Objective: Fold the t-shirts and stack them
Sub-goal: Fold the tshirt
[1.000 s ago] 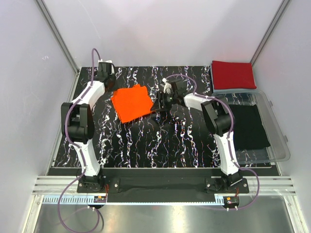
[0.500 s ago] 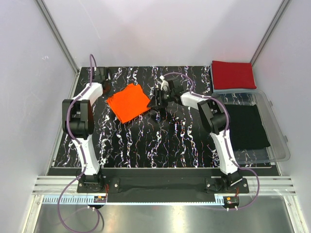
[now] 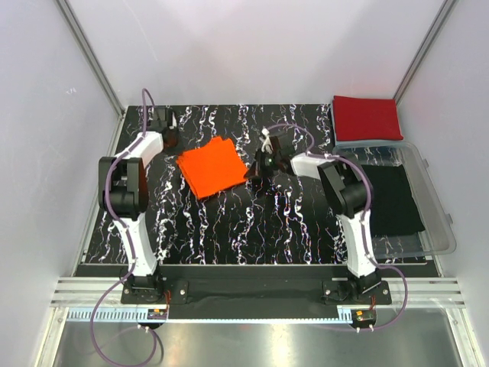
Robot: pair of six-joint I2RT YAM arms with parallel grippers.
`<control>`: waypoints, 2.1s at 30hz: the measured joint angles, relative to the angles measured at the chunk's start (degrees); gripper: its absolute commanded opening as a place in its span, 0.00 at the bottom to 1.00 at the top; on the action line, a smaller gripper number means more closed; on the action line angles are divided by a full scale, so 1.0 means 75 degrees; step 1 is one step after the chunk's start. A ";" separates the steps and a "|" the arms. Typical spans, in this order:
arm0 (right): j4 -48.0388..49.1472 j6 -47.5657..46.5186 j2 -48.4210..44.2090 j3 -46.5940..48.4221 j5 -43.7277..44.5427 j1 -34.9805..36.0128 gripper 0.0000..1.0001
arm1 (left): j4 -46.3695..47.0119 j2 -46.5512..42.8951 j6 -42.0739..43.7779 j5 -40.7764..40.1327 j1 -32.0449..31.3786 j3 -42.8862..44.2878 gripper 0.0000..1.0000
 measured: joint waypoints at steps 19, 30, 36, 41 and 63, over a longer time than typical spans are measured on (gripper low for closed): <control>0.0868 0.1311 -0.1734 -0.2515 0.1169 0.0592 0.54 | -0.0166 -0.1064 -0.0405 0.0157 -0.0108 -0.1480 0.00; 0.0583 0.1244 -0.1559 -0.1880 0.1405 0.0242 0.58 | -0.0105 -0.0933 -0.0079 0.0198 -0.0096 -0.1393 0.00; 0.0548 0.0705 -0.0417 -0.0172 0.0414 -0.0493 0.55 | -0.0111 -0.0032 0.0353 0.0513 -0.0096 -0.0580 0.00; 0.0516 0.0519 -0.0143 0.0038 -0.0093 -0.0571 0.54 | -0.0038 0.0560 0.0396 0.1061 -0.0105 0.0017 0.00; 0.1262 0.0775 -0.3095 -0.4765 -0.0571 0.0000 0.02 | 0.0737 -0.0737 0.0128 0.2078 -0.1384 -0.1935 0.00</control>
